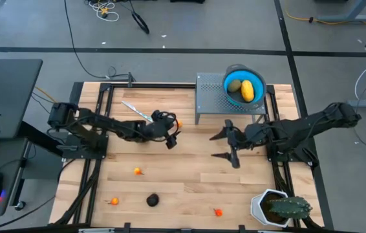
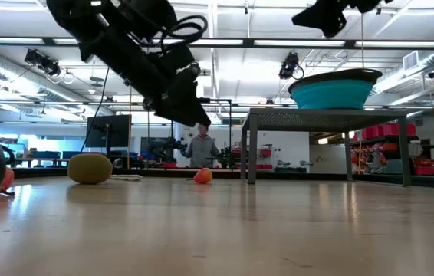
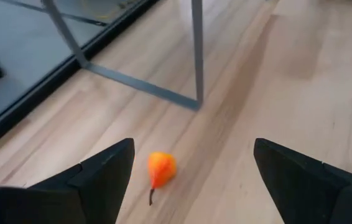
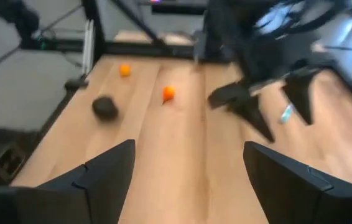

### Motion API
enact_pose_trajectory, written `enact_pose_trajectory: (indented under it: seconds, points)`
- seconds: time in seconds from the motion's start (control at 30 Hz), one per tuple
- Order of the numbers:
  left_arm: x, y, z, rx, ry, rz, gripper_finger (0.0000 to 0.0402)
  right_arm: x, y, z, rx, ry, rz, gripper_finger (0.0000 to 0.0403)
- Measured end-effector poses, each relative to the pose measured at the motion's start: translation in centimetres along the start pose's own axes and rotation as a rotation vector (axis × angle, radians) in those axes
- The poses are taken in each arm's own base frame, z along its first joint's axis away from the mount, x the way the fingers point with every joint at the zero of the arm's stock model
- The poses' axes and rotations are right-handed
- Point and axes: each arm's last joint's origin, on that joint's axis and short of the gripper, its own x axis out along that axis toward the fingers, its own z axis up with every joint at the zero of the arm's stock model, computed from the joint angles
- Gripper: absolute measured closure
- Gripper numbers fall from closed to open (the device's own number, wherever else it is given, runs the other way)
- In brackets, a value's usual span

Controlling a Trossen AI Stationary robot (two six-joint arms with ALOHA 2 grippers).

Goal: Pick & Place Fruit
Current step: Put the orange pear into the blue strainer bowl on the shelf

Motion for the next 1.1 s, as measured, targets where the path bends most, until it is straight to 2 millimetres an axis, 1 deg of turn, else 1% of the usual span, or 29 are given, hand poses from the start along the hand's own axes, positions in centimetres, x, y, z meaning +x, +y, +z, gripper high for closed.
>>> enact_pose_trajectory:
  seconds: [0.1, 0.17, 0.27, 0.33, 0.43, 0.5, 0.6, 0.7, 0.77, 0.87, 0.97, 1.1]
  points:
    - [0.5, 1.0, -0.6, 0.028, 0.002, -0.057, 0.0061, 0.3, 0.4, -1.2, -0.011, 0.033, 0.016, 0.0094]
    - [0.9, 1.9, -1.1, 0.015, -0.021, -0.077, 0.0061, 0.5, 0.4, -1.8, -0.006, 0.023, 0.02, 0.0094]
    - [1.4, 3.6, -1.7, -0.063, -0.053, -0.077, 0.0061, 0.9, 0.4, -3.0, -0.005, -0.002, 0.022, 0.0094]
    - [1.8, 4.7, -1.8, -0.138, -0.065, -0.088, 0.0064, 1.1, 0.4, -3.4, -0.006, -0.052, 0.024, 0.0094]
    - [2.1, 5.6, -1.8, -0.181, -0.059, -0.081, 0.0069, 1.3, 0.4, -4.1, -0.014, -0.121, 0.016, 0.0094]
    - [2.1, 5.8, -1.8, -0.193, -0.062, -0.077, 0.0073, 1.3, 0.4, -4.3, -0.017, -0.174, 0.017, 0.0094]
    - [2.4, 6.0, -1.9, -0.206, -0.06, -0.071, 0.0077, 1.3, 0.4, -4.4, -0.017, -0.197, 0.017, 0.0094]
    - [3.4, 5.8, -2.5, -0.197, -0.018, -0.059, 0.0079, 1.3, 0.4, -4.3, -0.015, -0.21, 0.017, 0.0094]
    - [4.6, 5.5, -2.9, -0.208, 0.005, -0.051, 0.0079, 1.3, 0.4, -4.3, -0.011, -0.21, 0.015, 0.0094]
    - [5.7, 5.5, -3.6, -0.204, 0.047, 0.001, 0.008, 1.3, 0.4, -4.2, 0.011, -0.216, 0.005, 0.0094]
    - [6.1, 5.5, -3.2, -0.19, 0.026, 0.009, 0.008, 1.3, 0.4, -4.3, 0.024, -0.212, 0.006, 0.0094]
    - [6.2, 5.4, -2.7, -0.173, 0.015, -0.047, 0.008, 1.3, 0.4, -4.3, 0.022, -0.208, 0.006, 0.0094]
